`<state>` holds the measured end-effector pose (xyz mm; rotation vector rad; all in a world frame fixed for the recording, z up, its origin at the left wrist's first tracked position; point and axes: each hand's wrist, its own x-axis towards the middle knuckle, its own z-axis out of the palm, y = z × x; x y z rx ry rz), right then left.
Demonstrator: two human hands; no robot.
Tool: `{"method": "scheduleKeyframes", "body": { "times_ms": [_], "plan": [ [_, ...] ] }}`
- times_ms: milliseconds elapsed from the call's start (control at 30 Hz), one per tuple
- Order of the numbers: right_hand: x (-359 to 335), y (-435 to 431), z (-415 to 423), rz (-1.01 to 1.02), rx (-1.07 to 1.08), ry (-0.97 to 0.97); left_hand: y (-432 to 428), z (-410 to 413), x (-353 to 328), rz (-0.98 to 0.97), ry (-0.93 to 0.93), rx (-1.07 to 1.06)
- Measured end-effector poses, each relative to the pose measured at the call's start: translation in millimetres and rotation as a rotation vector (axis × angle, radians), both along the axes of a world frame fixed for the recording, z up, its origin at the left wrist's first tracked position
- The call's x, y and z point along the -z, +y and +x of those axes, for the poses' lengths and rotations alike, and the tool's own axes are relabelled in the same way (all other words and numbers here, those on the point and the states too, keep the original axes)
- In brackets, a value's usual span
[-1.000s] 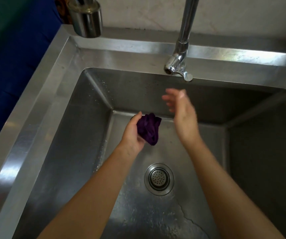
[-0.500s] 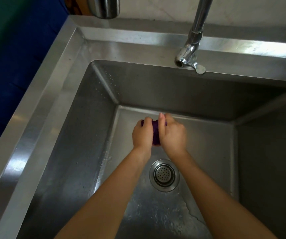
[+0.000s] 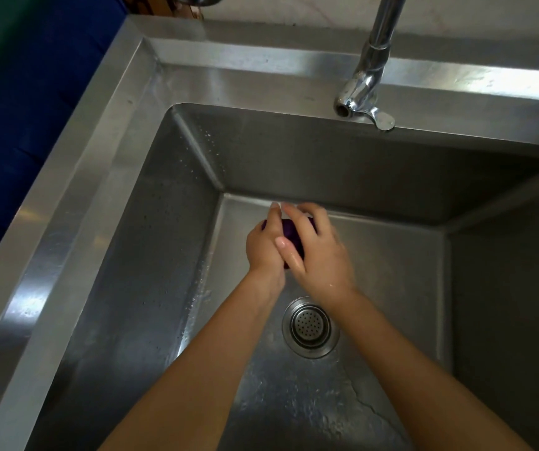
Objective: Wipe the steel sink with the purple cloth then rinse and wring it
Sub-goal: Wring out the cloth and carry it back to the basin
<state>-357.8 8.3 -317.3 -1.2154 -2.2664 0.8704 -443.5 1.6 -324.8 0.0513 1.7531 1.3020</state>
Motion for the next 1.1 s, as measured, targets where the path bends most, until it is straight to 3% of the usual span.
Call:
{"method": "scheduleKeyframes", "body": {
  "times_ms": [100, 233, 333, 500, 700, 867, 1000, 1033, 1100],
  "plan": [
    [7.1, 11.8, 1.0, 0.242, 0.039, 0.073, 1.6, 7.8, -6.6, -0.018, -0.085, -0.05],
    [8.4, 18.2, -1.9, 0.406, 0.151, 0.003, 2.1, 11.4, -6.4, -0.025, 0.046, -0.123],
    [10.5, 20.4, -5.1, 0.301, 0.19, 0.031, 0.6, 13.2, -5.6, -0.018, 0.206, -0.128],
    [3.4, 17.8, -7.6, -0.134, 0.245, 0.052, -0.7, 12.8, -9.9, 0.018, 0.461, -0.033],
    [3.0, 17.4, -5.7, -0.341, 0.314, 0.136, -5.4, 11.6, -5.9, 0.105, 0.542, 0.071],
    [5.3, 24.9, -3.4, -0.525, 0.264, 0.175, -13.5, 9.8, -3.6, 0.185, 0.469, 0.157],
    [-8.9, 26.6, 0.3, -0.742, 0.288, 0.172, -15.7, 8.7, -0.3, 0.115, 0.344, 0.018],
    [-14.3, 24.6, 3.3, -0.73, 0.286, 0.161, -14.4, 6.9, 0.3, 0.077, 0.294, -0.037],
    [-18.7, 15.3, 14.2, -0.52, 0.22, 0.024, -13.5, 1.4, 0.8, 0.0, 0.193, -0.103]
  ]
}}
